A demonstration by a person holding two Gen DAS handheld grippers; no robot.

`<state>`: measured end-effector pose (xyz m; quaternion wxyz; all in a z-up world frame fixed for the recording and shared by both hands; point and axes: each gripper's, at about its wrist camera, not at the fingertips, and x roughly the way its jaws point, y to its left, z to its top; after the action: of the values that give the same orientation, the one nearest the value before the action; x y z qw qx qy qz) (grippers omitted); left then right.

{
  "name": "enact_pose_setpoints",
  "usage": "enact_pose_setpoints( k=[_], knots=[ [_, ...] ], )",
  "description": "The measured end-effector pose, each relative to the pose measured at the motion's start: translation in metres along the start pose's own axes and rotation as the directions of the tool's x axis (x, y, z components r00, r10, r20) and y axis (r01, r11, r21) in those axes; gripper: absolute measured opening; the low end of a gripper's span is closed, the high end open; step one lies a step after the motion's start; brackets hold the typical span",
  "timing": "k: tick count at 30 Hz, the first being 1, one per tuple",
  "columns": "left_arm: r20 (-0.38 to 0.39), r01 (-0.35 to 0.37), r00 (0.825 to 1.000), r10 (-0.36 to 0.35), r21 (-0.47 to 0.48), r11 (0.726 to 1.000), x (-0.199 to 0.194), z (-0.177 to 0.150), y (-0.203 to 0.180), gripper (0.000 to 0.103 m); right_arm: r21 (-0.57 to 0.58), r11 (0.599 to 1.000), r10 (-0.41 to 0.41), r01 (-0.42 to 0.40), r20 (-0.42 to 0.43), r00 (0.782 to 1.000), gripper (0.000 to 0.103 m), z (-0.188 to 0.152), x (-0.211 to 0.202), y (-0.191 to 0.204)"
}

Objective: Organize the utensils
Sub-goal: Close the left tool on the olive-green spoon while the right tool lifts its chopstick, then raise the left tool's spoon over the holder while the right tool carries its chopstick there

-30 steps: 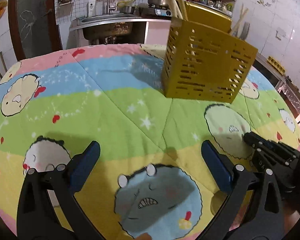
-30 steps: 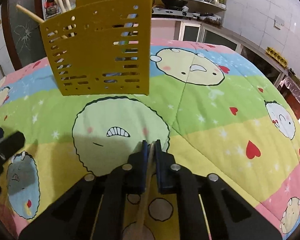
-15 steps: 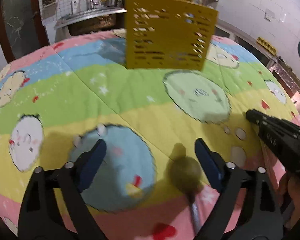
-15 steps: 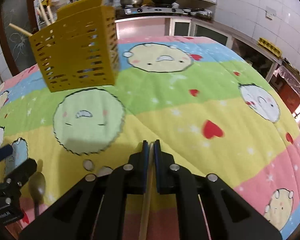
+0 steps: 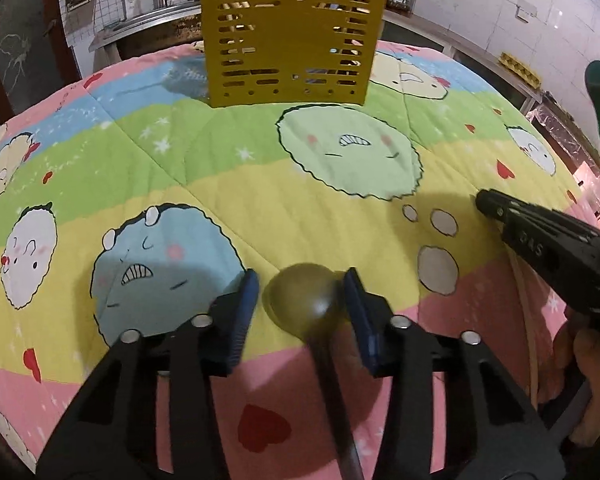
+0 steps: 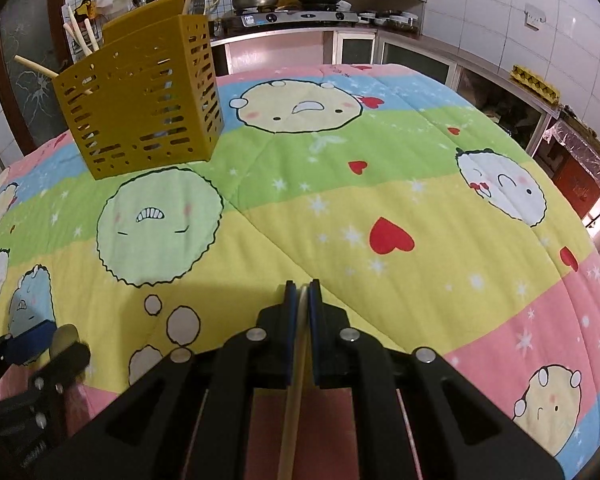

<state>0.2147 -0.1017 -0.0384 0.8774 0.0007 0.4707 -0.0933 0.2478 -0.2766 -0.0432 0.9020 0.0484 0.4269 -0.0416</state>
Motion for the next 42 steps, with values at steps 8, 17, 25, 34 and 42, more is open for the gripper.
enact_pose_setpoints(
  k=[8, 17, 25, 34, 42],
  knots=[
    [-0.030, -0.008, 1.000, 0.008, 0.012, 1.000, 0.004, 0.006, -0.002, 0.035, -0.031, 0.999, -0.036, 0.035, -0.039, 0.999, 0.007, 0.004, 0.002, 0.007],
    [0.005, -0.007, 1.000, 0.007, 0.032, 0.999, 0.003, 0.028, 0.003, 0.035, 0.004, 1.000, 0.020, -0.020, 0.009, 1.000, 0.005, 0.012, -0.017, 0.003],
    [0.122, -0.048, 0.992, 0.037, 0.085, 0.995, -0.017, 0.045, 0.007, 0.035, 0.020, 0.998, 0.052, -0.055, 0.124, 0.991, 0.005, 0.031, -0.043, 0.011],
    [0.272, -0.058, 0.962, 0.028, 0.103, 0.993, -0.048, 0.071, 0.023, 0.035, 0.035, 0.996, 0.064, -0.076, 0.275, 0.959, 0.005, 0.058, -0.065, 0.018],
    [0.377, -0.079, 0.926, 0.033, 0.106, 0.991, -0.071, 0.093, 0.038, 0.035, 0.024, 0.998, 0.051, -0.066, 0.387, 0.921, 0.005, 0.077, -0.084, 0.028]
  ],
)
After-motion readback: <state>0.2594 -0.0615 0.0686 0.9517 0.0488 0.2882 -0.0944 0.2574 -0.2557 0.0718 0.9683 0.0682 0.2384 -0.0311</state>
